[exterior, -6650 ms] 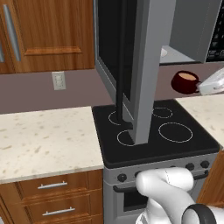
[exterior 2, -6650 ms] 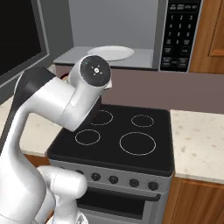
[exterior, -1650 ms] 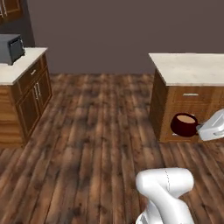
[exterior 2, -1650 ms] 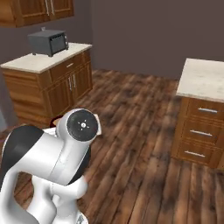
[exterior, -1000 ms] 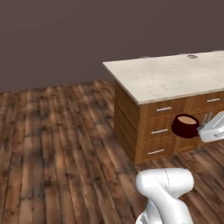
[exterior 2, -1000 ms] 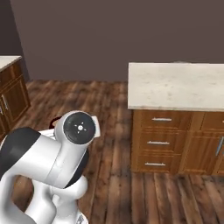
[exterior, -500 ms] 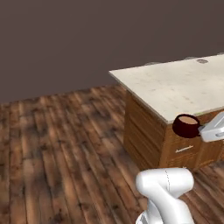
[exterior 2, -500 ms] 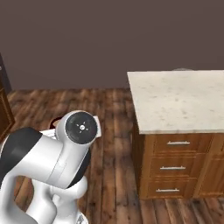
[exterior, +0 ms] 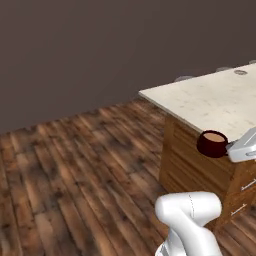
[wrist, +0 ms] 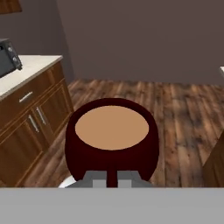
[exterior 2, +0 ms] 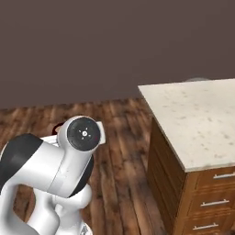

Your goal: Pick the cup of tea, navigate to the dining table, and place it on the saucer.

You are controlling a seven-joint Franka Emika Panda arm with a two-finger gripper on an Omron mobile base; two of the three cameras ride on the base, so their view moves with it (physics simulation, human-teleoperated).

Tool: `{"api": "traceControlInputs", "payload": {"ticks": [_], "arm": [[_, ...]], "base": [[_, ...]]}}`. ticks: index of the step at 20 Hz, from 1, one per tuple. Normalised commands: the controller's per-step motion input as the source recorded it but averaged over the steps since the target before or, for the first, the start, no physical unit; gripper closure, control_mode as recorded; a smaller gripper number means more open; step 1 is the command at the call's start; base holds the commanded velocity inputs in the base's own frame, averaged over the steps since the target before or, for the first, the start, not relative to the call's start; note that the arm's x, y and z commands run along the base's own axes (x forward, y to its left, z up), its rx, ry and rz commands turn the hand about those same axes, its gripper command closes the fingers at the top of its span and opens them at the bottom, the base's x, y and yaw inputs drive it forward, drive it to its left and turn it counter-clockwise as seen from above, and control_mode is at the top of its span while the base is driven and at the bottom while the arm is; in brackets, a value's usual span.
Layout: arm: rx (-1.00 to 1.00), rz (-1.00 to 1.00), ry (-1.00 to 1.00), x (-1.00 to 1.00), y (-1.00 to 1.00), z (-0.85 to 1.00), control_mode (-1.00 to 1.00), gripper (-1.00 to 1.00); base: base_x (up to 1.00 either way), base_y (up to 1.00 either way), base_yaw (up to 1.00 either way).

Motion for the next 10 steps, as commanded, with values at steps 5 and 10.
{"api": "traceControlInputs", "payload": {"ticks": [5,10], "arm": [[0.00,0.00,0.00,0.00,0.00,0.00,1.00,1.00],[0.00,0.00,0.00,0.00,0.00,0.00,1.00,1.00]], "base": [[1.00,1.00,-0.28],[1.00,1.00,-0.27]]}}
